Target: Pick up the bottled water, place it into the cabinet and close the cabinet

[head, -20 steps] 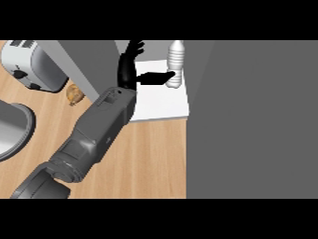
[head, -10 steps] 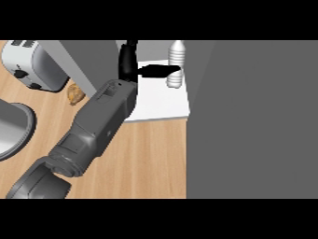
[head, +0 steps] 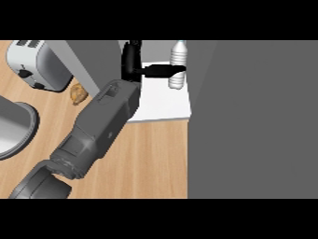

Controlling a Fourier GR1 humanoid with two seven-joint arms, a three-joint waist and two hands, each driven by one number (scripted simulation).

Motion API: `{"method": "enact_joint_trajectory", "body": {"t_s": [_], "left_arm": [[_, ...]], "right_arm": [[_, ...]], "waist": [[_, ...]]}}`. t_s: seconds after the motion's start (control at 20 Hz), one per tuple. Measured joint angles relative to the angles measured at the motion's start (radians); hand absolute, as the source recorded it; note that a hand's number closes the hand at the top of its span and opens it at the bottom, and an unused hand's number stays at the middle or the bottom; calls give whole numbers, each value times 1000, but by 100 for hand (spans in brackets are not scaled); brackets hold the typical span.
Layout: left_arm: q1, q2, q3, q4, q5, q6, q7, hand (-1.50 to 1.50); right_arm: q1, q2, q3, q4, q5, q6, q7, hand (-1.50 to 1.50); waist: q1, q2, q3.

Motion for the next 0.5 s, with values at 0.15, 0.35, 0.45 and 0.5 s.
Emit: {"method": "enact_joint_trajectory", "body": {"t_s": [0.15, 0.35, 0.45, 0.5], "left_arm": [[41, 0, -31, -51, 38, 4, -12, -150], [119, -1, -110, -163, 98, 8, 3, -150], [151, -1, -152, -234, 122, 16, 26, -150], [180, -1, -179, -268, 137, 21, 27, -150]], "right_arm": [[10, 3, -11, 0, -3, 12, 3, -150], [-5, 10, -9, -2, -5, -10, 17, -150], [-4, 11, -18, -2, -6, -14, 22, -150], [-4, 6, -22, -3, -7, -16, 26, -150]], "waist": [[4, -5, 0], [18, -11, 0], [27, -14, 0], [29, -15, 0]]}}
